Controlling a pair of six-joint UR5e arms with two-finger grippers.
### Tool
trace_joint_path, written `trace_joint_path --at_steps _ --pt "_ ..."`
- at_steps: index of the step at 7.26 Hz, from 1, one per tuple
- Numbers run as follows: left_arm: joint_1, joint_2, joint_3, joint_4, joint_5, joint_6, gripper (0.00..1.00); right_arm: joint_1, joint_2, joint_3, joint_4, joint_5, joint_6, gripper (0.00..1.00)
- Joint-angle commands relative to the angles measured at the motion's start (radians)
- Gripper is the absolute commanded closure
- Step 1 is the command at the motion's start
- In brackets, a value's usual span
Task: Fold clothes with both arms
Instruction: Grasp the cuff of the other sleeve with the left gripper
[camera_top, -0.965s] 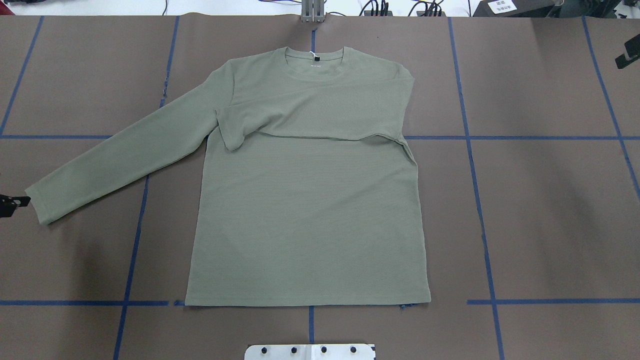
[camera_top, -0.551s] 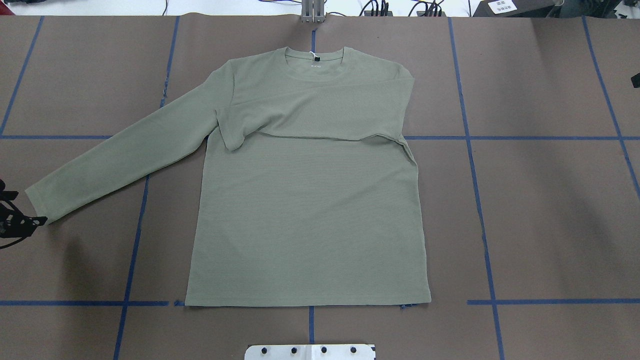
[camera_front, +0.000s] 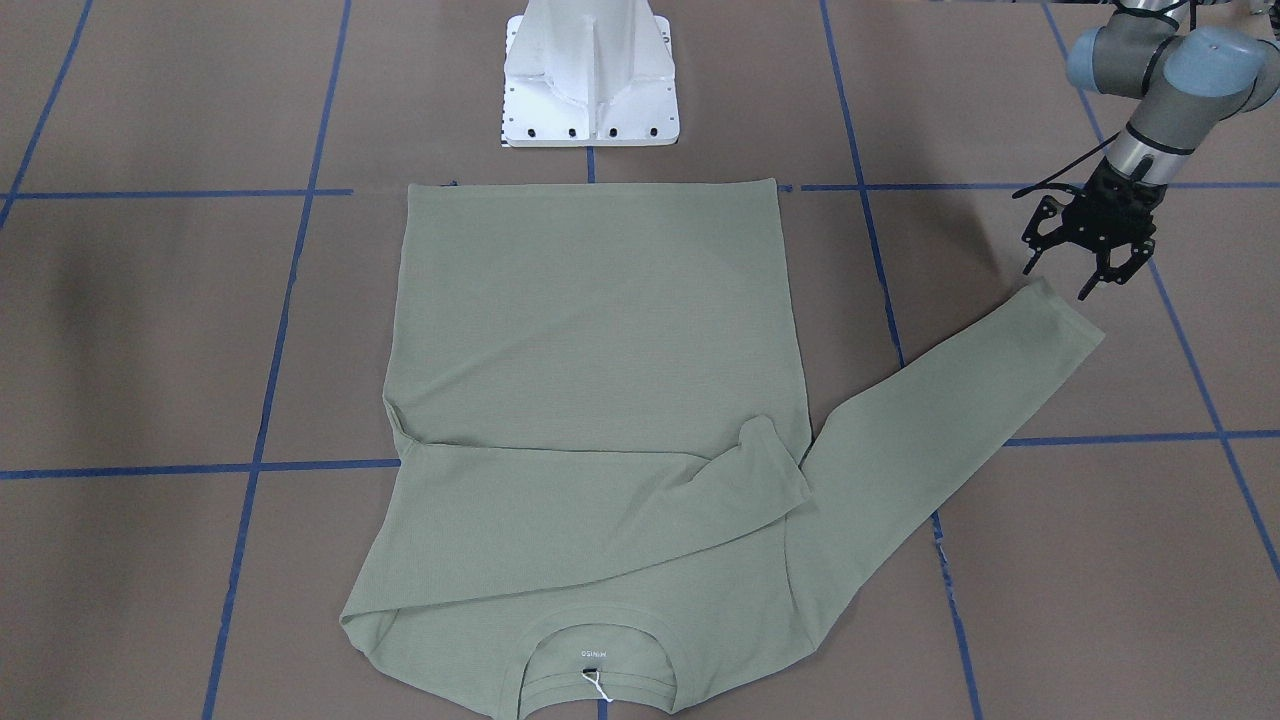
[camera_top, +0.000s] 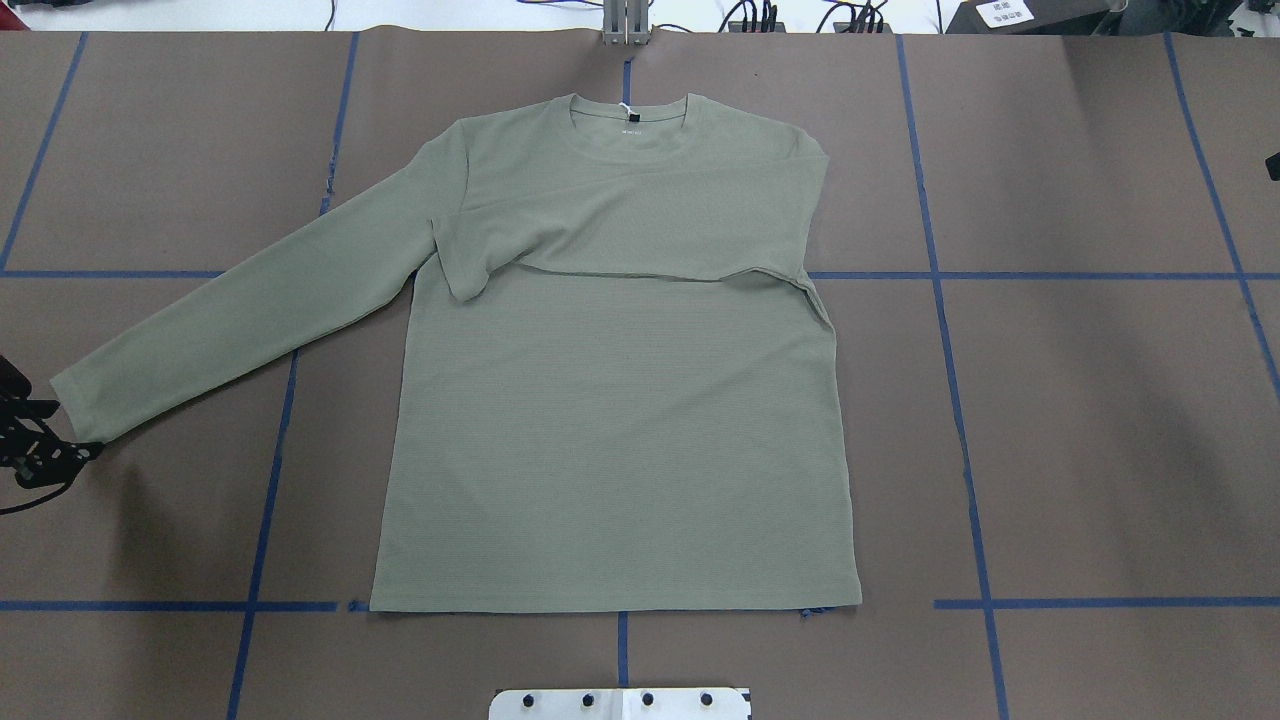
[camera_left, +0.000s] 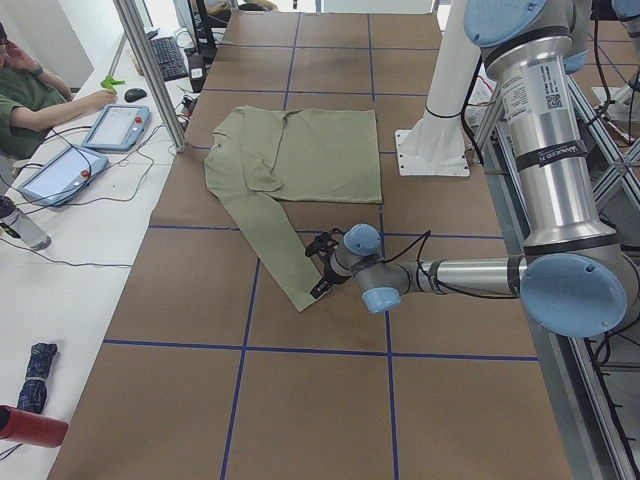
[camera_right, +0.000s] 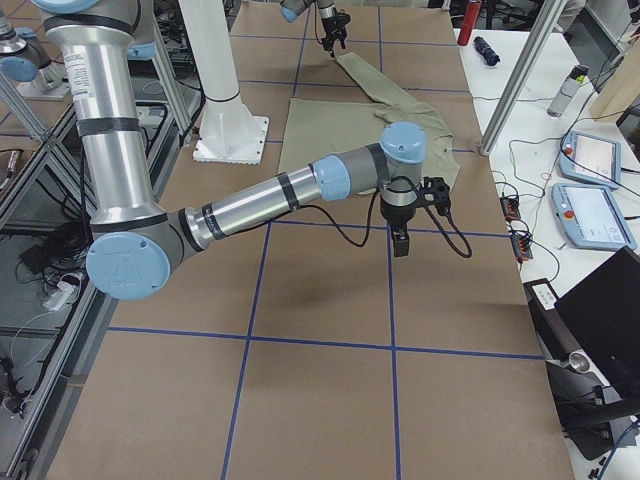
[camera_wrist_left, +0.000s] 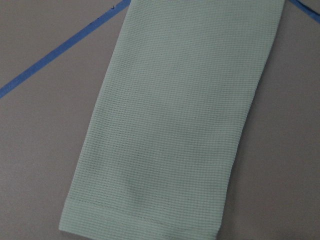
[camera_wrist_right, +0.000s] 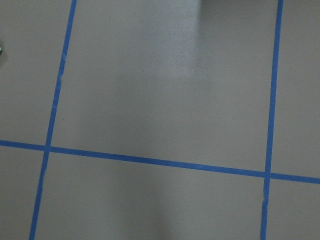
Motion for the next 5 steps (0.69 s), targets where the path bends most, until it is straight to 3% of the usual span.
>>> trace_joint_path --at_steps 1,3,4,5 --pt "0.020 -0.004 0.010 0.000 0.002 0.000 0.22 0.000 -0.002 -0.001 0.000 -0.001 0.001 0.00" --pt "0.029 -0.007 0.016 0.000 0.015 0.000 0.23 0.000 -0.002 -0.001 0.000 -0.002 0.001 0.00" --pt "0.031 -0.009 0.019 0.000 0.016 0.000 0.35 0.000 -0.002 -0.001 0.000 -0.002 0.002 0.00" --pt "0.031 -0.007 0.020 0.000 0.016 0.000 0.67 0.000 -0.002 -0.001 0.000 -0.001 0.002 0.00"
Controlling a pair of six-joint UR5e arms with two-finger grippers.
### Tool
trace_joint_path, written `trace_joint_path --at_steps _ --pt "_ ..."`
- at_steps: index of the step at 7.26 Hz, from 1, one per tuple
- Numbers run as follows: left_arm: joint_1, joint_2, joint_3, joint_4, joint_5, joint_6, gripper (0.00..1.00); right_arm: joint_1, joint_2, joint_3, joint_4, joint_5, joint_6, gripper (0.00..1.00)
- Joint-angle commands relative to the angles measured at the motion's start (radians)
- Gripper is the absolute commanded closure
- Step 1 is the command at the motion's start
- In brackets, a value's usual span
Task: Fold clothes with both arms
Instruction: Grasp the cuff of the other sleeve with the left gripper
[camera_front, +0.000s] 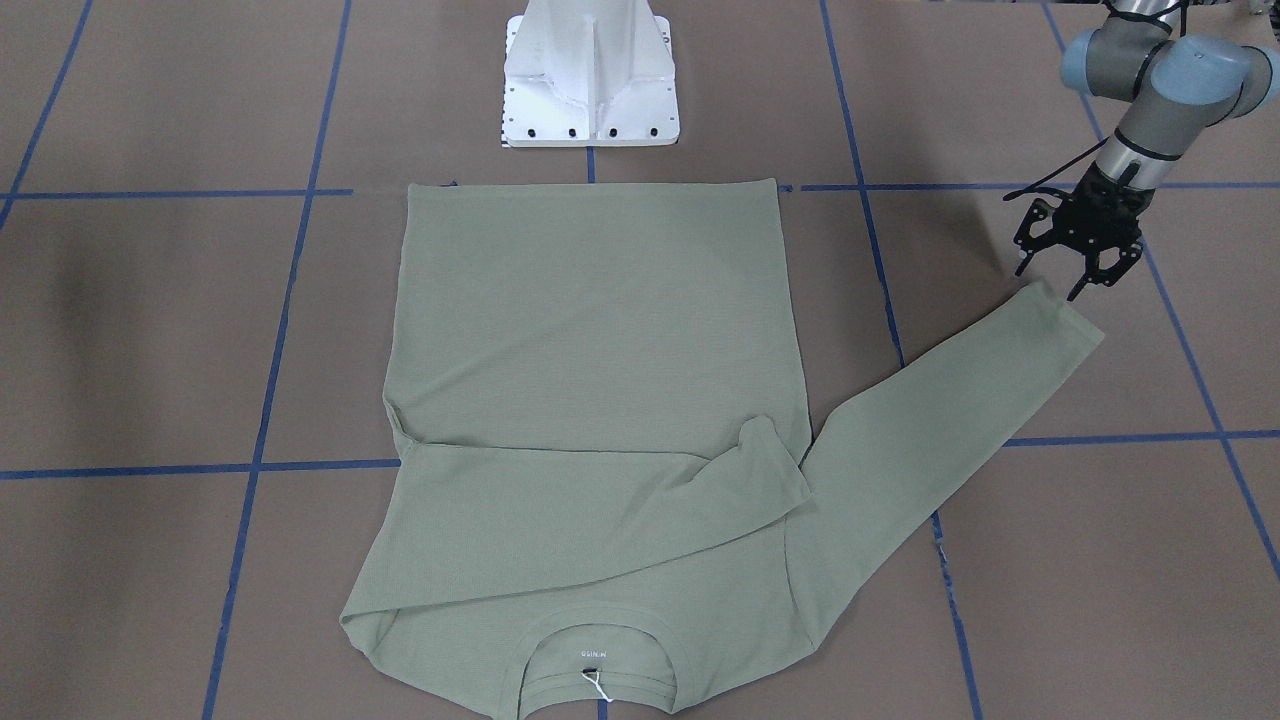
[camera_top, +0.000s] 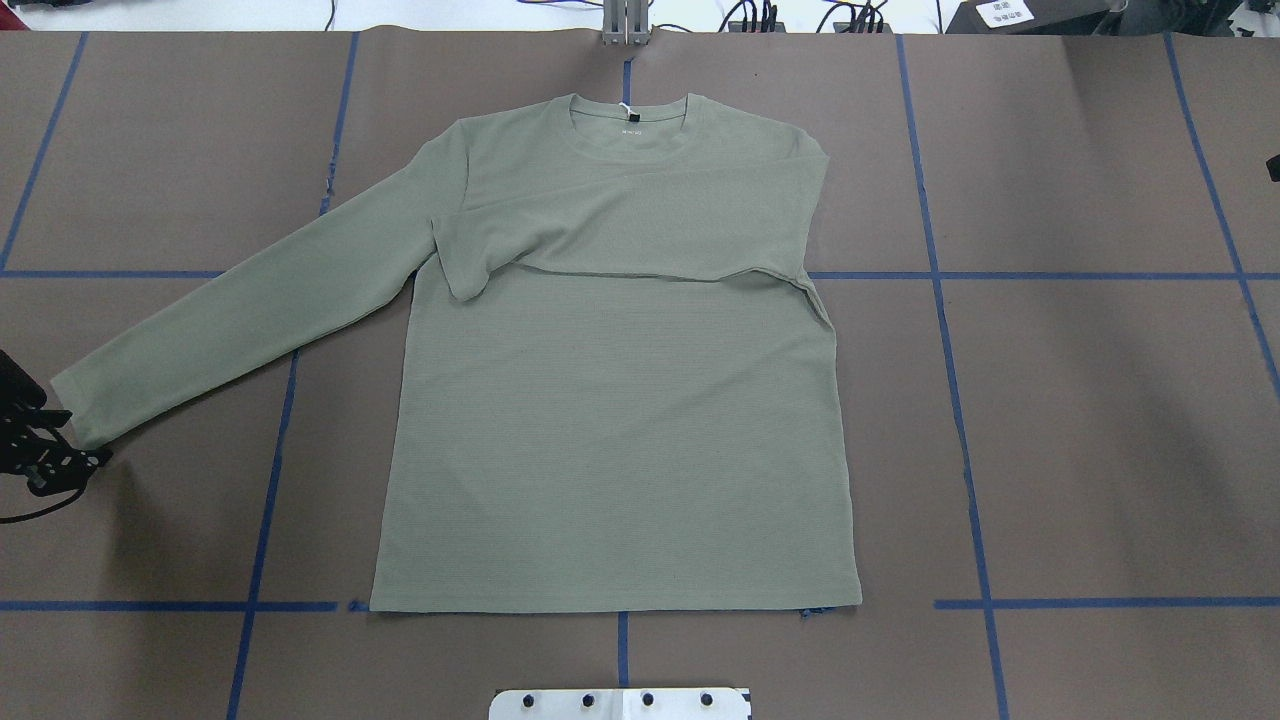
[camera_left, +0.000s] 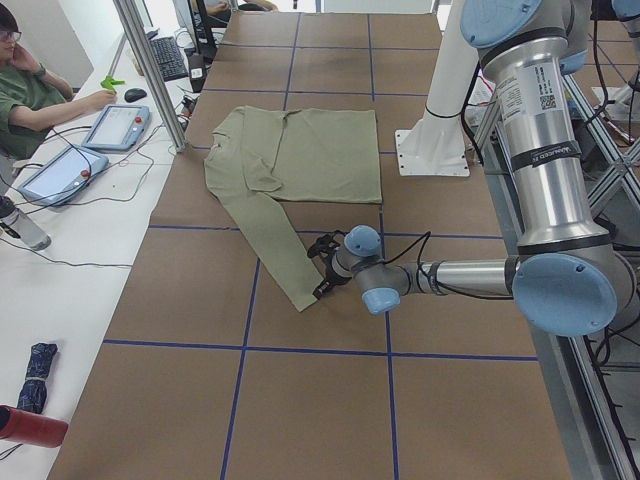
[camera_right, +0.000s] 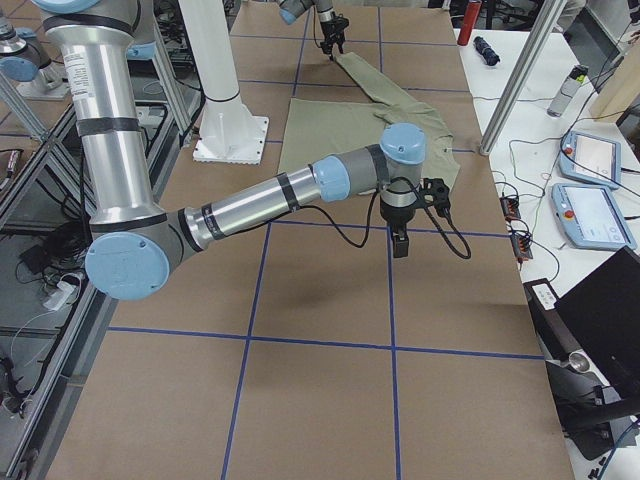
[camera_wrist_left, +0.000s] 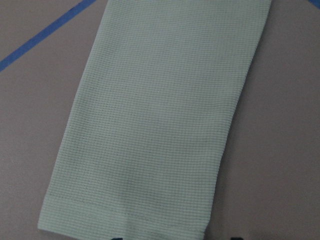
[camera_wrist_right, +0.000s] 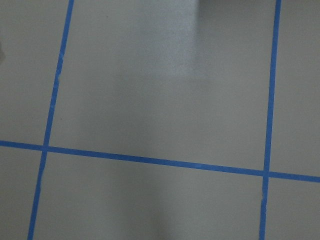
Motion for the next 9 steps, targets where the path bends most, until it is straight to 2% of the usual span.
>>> trace_joint_path --at_steps 1,3,5,6,8,9 --pt "0.002 0.000 0.003 -0.001 0.005 0.000 1.00 0.000 -0.002 0.000 0.000 0.001 0.001 0.00" --pt "-0.004 0.000 -0.012 -0.006 0.048 0.000 1.00 0.000 -0.005 0.000 0.000 0.001 0.001 0.00" --pt "-0.021 -0.006 -0.092 -0.015 0.077 -0.005 1.00 0.000 -0.049 0.001 0.029 0.001 -0.012 0.00" --pt "-0.103 -0.061 -0.124 -0.009 0.065 -0.009 1.00 0.000 -0.086 -0.005 0.085 0.001 -0.012 0.00" --pt "-0.149 -0.206 -0.129 0.052 0.023 -0.146 1.00 0.000 -0.094 -0.006 0.106 0.001 -0.009 0.00" --pt "-0.149 -0.353 -0.128 0.201 0.023 -0.228 1.00 0.000 -0.094 -0.006 0.106 0.001 -0.009 0.00"
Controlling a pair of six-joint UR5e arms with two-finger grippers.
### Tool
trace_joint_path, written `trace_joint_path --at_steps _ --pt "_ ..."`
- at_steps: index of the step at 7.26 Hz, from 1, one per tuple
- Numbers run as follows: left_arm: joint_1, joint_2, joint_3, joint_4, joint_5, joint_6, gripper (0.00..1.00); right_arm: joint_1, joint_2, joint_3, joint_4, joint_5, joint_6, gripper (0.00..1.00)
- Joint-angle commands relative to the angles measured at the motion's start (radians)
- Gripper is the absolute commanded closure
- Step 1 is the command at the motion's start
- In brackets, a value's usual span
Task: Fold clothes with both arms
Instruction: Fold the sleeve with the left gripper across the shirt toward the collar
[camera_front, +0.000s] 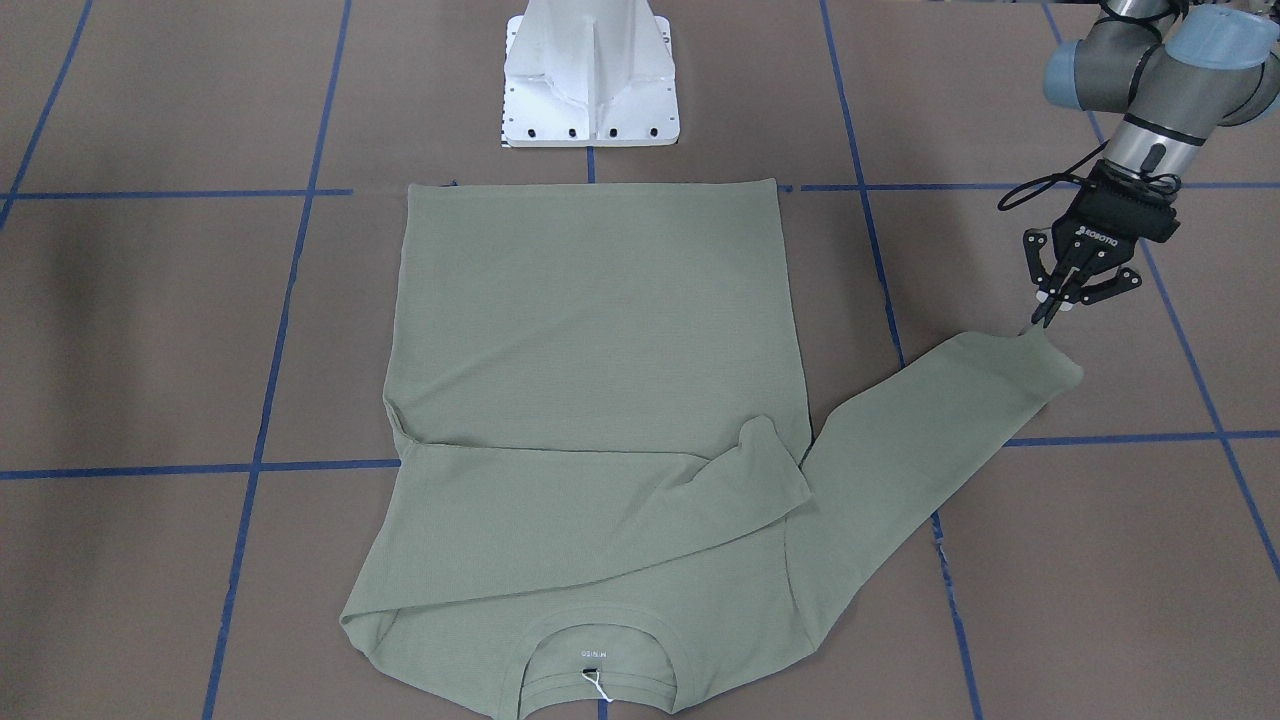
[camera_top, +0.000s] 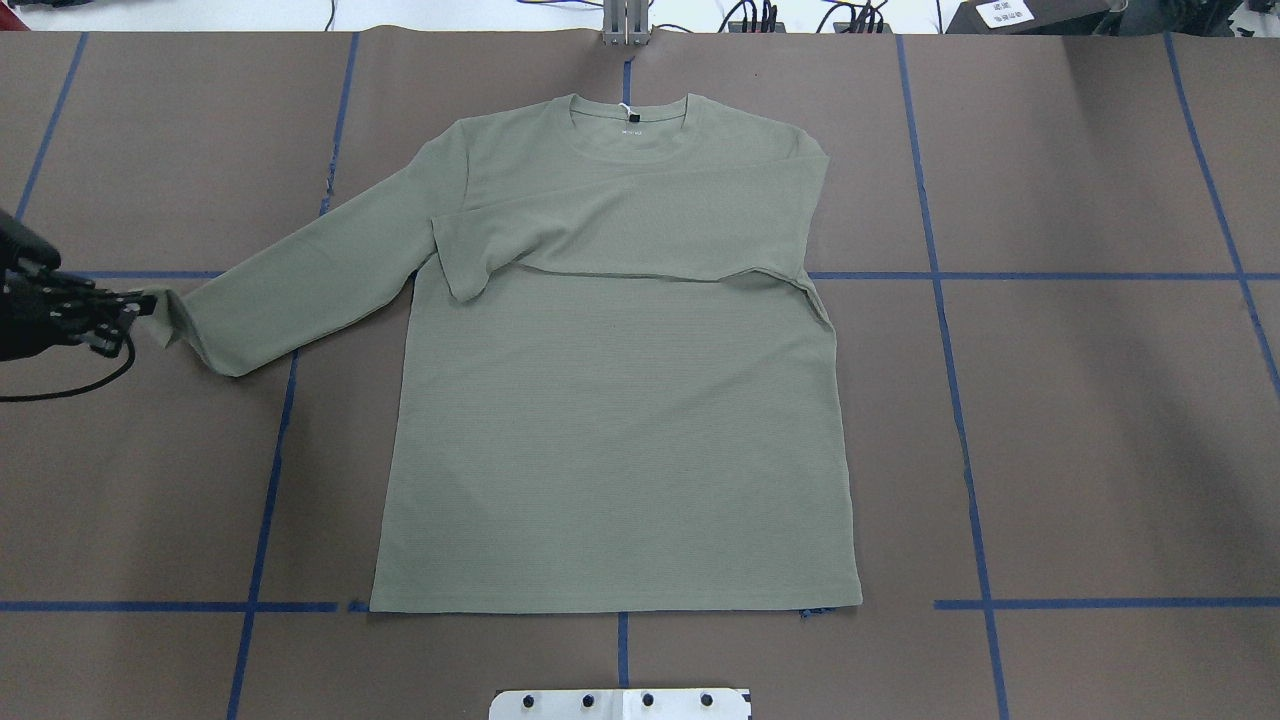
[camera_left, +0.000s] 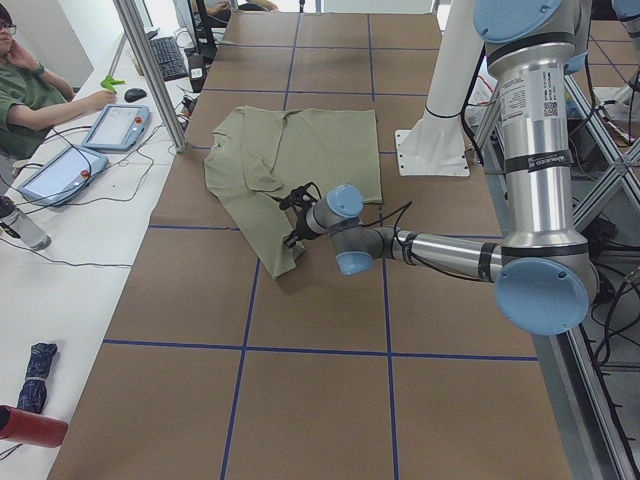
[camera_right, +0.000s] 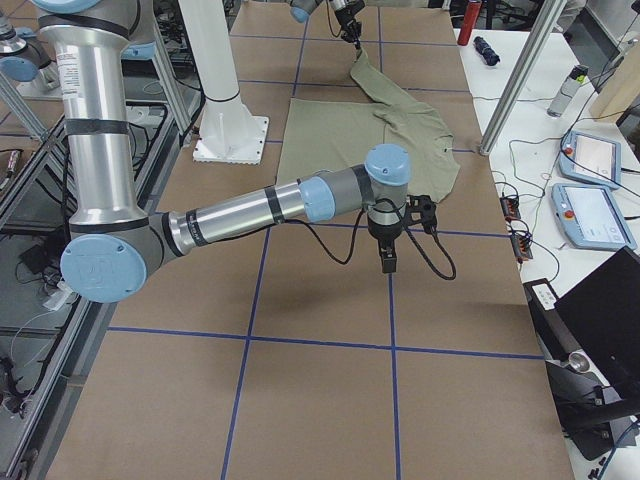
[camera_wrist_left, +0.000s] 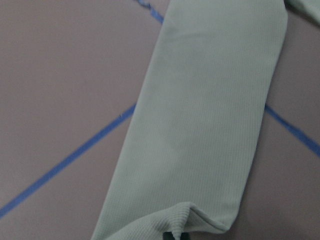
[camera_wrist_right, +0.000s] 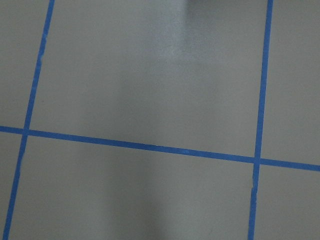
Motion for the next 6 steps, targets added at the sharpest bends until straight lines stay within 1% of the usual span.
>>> trace_joint_path --at_steps 1,2,3,4,5,6 --pt "-0.008 -0.325 0.014 0.312 -0.003 -0.163 1.00 0.000 -0.002 -0.001 0.005 -0.002 0.005 0.00" --pt "-0.002 -0.478 0.034 0.475 0.000 -0.224 1.00 0.000 -0.002 -0.003 0.005 -0.002 0.006 0.00" --pt "0.023 -0.602 0.080 0.565 0.002 -0.321 1.00 0.000 -0.001 -0.003 0.005 -0.002 0.009 0.00" --pt "0.065 -0.734 0.165 0.585 0.004 -0.443 1.00 0.002 -0.001 -0.003 0.005 -0.002 0.010 0.00" --pt "0.096 -0.861 0.266 0.586 0.008 -0.517 1.00 0.002 0.001 -0.003 0.005 -0.003 0.013 0.00" --pt "0.156 -0.998 0.375 0.584 0.083 -0.599 1.00 0.003 0.002 -0.003 0.005 -0.003 0.013 0.00"
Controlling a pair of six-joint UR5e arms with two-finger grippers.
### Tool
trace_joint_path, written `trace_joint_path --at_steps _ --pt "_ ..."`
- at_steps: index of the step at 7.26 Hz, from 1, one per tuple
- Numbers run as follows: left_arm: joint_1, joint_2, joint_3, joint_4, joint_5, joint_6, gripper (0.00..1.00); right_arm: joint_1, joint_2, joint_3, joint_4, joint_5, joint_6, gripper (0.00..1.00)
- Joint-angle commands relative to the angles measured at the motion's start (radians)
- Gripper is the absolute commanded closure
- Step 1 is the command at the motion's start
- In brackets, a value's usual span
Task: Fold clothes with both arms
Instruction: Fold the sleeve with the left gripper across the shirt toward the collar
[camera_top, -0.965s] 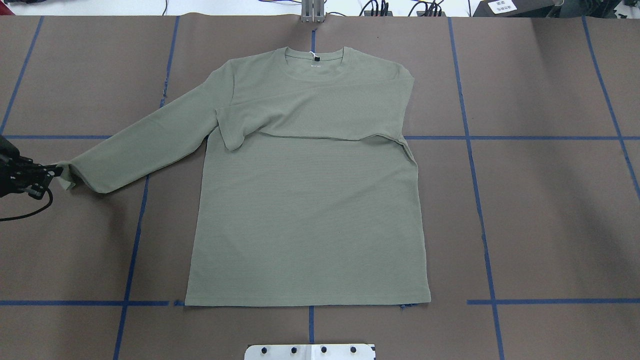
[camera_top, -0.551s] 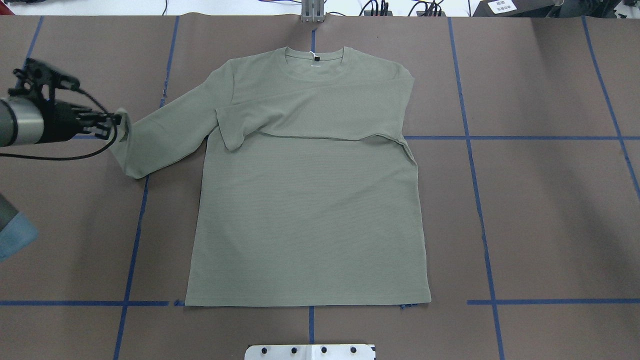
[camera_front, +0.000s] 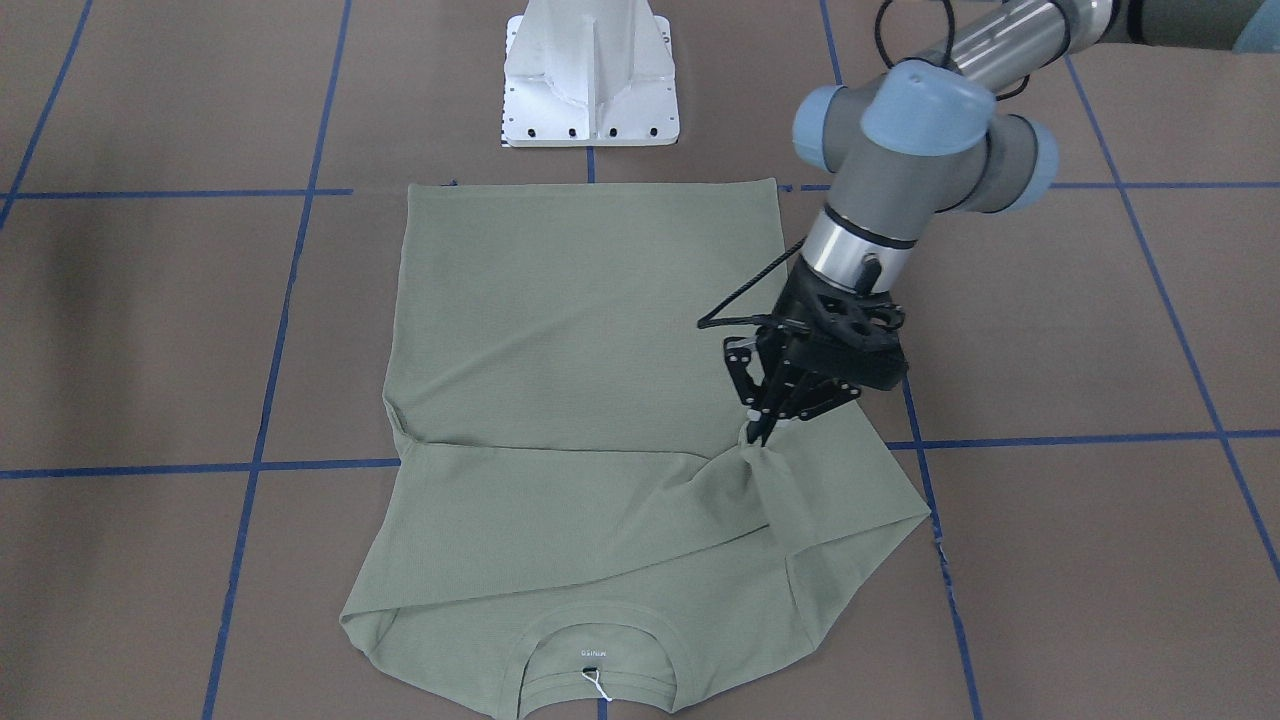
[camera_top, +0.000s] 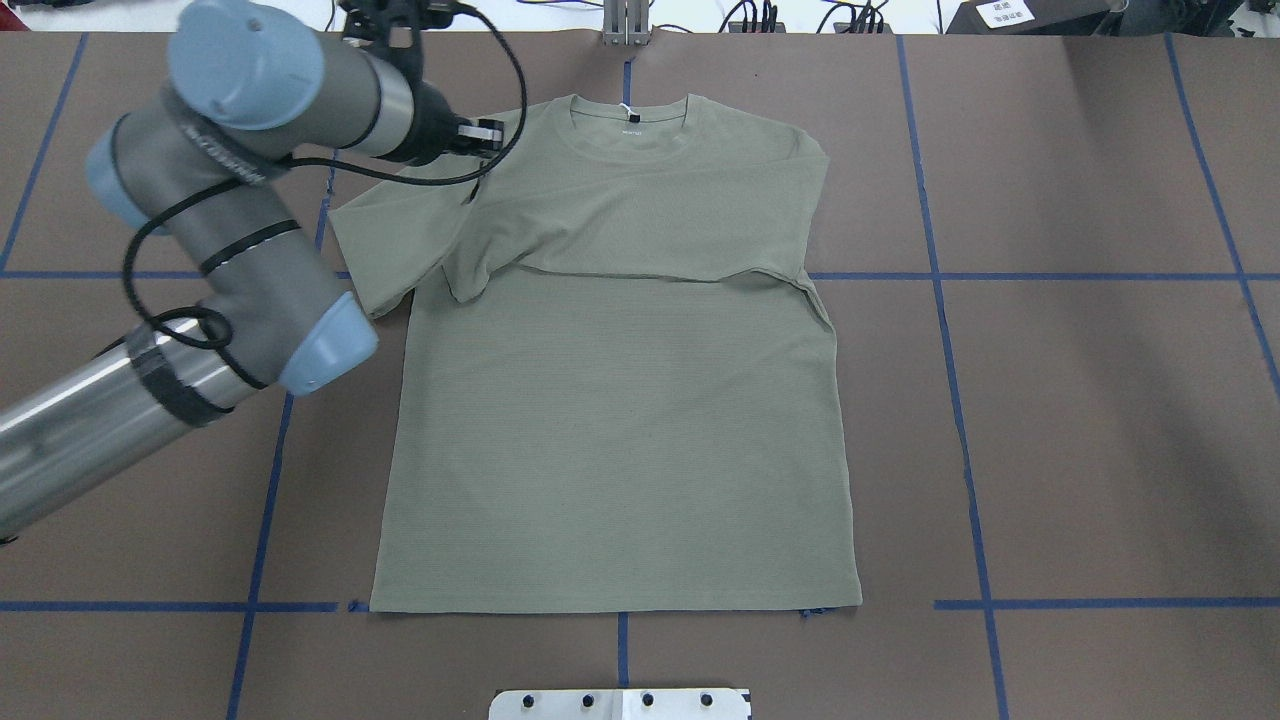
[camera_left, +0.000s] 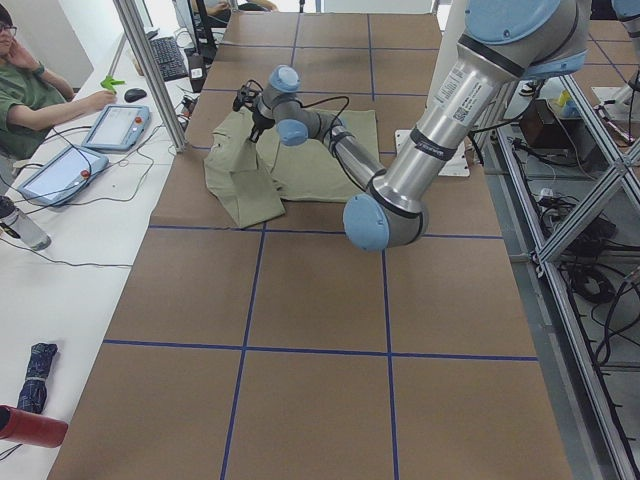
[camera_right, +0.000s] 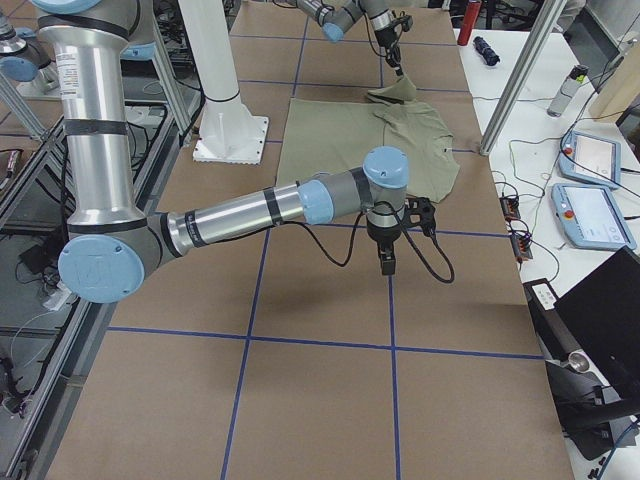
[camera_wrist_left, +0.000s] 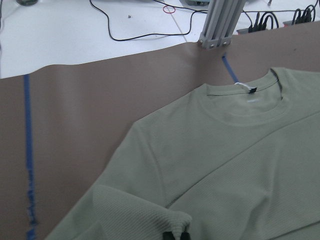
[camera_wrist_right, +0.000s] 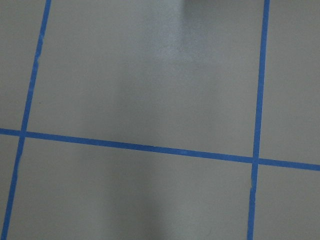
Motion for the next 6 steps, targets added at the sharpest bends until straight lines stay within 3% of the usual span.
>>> trace_joint_path --at_steps 1,3,5,6 --pt "0.108 -0.284 0.240 -0.001 0.101 -0.148 1.00 0.001 0.002 0.000 0.000 -0.001 0.003 0.00" --pt "0.235 -0.294 0.275 -0.094 0.219 -0.081 1.00 0.001 0.000 0.000 0.000 -0.001 0.004 0.00" --pt "0.319 -0.230 0.324 -0.351 0.225 0.043 1.00 0.003 0.000 0.000 0.000 -0.001 0.004 0.00" --pt "0.333 -0.222 0.326 -0.366 0.227 0.106 1.00 0.003 -0.001 0.000 -0.002 -0.001 0.006 0.00"
